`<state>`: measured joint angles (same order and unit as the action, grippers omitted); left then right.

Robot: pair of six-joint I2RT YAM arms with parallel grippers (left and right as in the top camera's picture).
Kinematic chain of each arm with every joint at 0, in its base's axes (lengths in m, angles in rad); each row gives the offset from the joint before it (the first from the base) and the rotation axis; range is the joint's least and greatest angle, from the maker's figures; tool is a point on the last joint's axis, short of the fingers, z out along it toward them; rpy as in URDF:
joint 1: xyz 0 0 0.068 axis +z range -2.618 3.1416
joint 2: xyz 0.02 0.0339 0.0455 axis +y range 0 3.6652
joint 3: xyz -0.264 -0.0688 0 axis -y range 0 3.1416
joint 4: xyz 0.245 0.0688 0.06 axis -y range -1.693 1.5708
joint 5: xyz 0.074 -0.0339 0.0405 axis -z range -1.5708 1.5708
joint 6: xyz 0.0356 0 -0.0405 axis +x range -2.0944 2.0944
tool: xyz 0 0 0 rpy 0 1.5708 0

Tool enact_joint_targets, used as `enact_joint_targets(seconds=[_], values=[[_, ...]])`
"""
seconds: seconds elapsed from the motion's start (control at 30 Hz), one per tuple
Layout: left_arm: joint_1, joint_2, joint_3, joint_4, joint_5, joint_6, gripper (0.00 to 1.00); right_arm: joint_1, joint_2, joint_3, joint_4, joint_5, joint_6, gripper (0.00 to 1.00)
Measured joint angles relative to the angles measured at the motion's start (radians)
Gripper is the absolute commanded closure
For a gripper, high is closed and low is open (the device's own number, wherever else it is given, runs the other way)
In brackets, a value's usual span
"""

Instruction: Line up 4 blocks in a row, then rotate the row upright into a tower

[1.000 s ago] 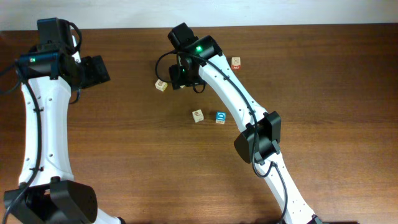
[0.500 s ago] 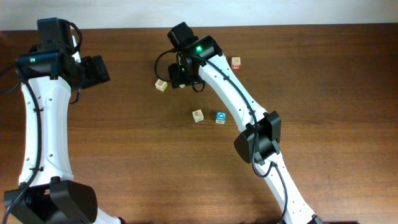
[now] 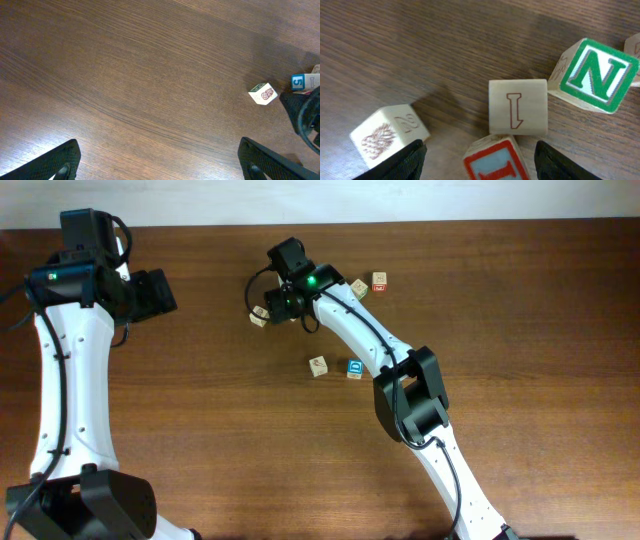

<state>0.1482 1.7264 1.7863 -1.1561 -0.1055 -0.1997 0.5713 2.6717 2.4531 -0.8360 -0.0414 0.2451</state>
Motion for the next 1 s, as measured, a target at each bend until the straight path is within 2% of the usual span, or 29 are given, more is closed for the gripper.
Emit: enact_joint_targets(seconds=[0.03,0.2,0.43,0.6,0.77,1.0], values=[[0.0,0.0,0.0,0.0,0.0,0.0,0.01,0.0,0.0,-0.01,0.004,0.003,-0.013,0.45],[0.0,0.0,0.0,0.0,0.0,0.0,0.01,-0.006,0.0,-0.011,0.008,0.014,-0.033,0.62],[0.0,0.0,0.0,0.0,0.0,0.0,0.01,-0.008,-0.002,-0.008,-0.129,-0.023,0.061,0.7],[0.0,0.0,0.0,0.0,0.0,0.0,0.01,-0.002,-0.018,-0.007,-0.244,-0.101,0.096,0.69],[0.0,0.0,0.0,0.0,0.0,0.0,0.01,0.064,-0.034,-0.007,-0.433,-0.119,0.196,0.69],[0.0,0.0,0.0,0.0,0.0,0.0,0.01,0.091,-0.037,-0.007,-0.582,-0.027,0.252,0.69]])
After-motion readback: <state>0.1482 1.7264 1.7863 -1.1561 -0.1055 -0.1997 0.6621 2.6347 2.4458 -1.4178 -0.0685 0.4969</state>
